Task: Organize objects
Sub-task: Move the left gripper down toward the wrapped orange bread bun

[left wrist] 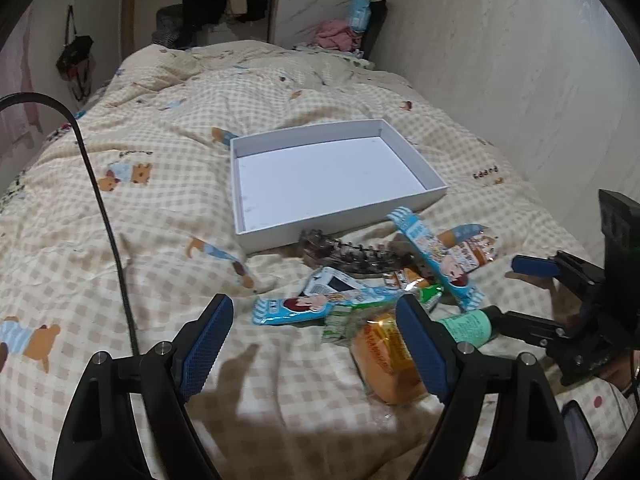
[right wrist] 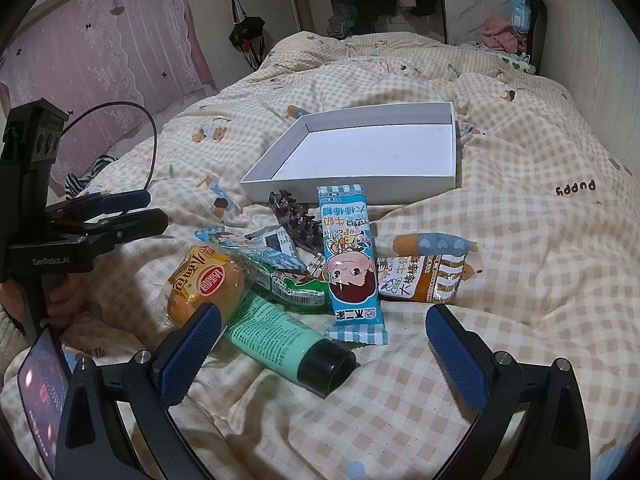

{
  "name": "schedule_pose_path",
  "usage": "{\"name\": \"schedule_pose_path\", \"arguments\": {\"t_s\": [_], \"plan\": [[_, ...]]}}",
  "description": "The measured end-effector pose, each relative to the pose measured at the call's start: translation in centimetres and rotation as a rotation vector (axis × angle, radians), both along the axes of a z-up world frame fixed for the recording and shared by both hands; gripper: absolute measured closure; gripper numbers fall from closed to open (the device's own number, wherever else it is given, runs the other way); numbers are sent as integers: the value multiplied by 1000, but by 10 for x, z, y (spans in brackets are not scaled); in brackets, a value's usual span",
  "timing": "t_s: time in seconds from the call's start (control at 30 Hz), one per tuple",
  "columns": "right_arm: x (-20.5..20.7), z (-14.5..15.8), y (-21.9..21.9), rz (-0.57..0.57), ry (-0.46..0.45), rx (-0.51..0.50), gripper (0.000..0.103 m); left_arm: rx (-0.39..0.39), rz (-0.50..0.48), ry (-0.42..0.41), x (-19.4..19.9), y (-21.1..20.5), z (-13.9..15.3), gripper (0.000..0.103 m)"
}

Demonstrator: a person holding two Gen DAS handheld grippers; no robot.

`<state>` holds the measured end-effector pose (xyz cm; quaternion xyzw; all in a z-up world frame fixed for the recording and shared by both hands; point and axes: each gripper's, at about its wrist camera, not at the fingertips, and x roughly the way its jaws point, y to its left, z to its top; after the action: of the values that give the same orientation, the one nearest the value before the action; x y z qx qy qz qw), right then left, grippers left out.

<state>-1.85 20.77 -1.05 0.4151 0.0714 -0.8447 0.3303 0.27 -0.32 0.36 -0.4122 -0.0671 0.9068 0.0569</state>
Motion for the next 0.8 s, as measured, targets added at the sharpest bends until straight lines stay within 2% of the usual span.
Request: {"name": "schedule_pose_path", "arguments": {"t_s": [0.33,0.8], "plan": [[0,-3,0,0,-7,-4,0,119,-32,-76,-6,-6,-10,17],[-1,-3,1,-1,-13,-5,0,90,-24,-103,-6,-3,-14,17]]}}
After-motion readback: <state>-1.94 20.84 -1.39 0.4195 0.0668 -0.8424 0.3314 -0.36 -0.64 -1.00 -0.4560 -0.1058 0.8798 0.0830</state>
